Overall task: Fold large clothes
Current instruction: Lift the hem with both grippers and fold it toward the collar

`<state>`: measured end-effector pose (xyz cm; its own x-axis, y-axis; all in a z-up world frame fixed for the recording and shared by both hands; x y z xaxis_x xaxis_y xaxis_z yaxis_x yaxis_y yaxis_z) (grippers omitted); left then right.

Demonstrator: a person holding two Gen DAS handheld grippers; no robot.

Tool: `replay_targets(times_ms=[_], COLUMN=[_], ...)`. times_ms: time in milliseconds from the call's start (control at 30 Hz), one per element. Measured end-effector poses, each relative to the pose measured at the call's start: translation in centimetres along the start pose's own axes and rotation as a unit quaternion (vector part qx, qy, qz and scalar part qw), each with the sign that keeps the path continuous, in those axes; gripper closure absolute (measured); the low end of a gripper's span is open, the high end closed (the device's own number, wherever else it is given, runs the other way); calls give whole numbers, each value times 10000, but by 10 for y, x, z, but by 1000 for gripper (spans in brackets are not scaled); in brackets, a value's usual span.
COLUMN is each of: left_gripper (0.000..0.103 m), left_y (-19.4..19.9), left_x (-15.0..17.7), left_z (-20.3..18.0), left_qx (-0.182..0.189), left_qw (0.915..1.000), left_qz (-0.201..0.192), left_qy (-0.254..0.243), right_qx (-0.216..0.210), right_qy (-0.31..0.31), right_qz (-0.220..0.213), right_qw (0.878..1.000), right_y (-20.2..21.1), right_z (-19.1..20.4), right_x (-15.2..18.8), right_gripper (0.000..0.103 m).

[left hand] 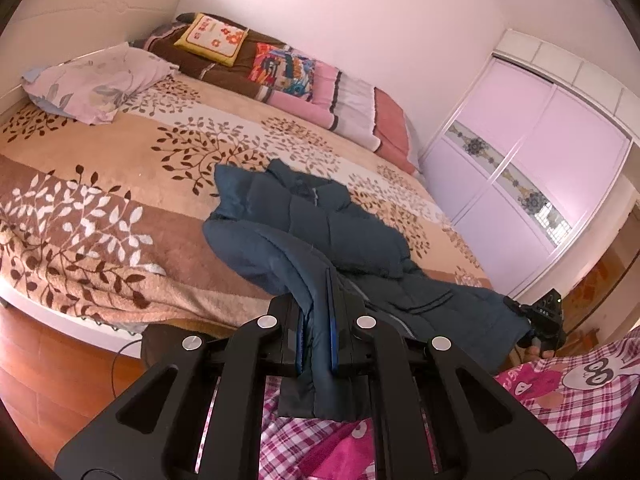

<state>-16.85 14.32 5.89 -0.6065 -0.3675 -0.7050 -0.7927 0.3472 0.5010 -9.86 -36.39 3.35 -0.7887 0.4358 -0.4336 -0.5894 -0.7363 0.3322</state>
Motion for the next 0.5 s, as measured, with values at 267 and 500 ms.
replay_targets(times_ms=[267,500], left_gripper=[94,94], left_y=[-14,-37], left_x=[-17,-57], left_z=[1,11], left_qx=[99,248], left_qw=[9997,9985], left_qz=[-82,-162], left_qy=[209,461], right_qx=[-74,-200], right_qy=[-8,-184], right_qz=[1,-17], right_qw=[10000,9996], right_y=[-14,-36], right_z=[5,9], right_x=[-22,-65], right_gripper=[89,89])
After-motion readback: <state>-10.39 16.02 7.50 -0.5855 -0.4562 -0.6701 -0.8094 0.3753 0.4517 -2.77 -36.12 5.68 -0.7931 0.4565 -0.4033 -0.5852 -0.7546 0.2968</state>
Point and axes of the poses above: each gripper's, at about its wrist camera, not at the fingertips, and y roughly against the way its jaws point, z to its left, x to its underside, the point moved 6 cm from there along -y, roughly the way its jaws point
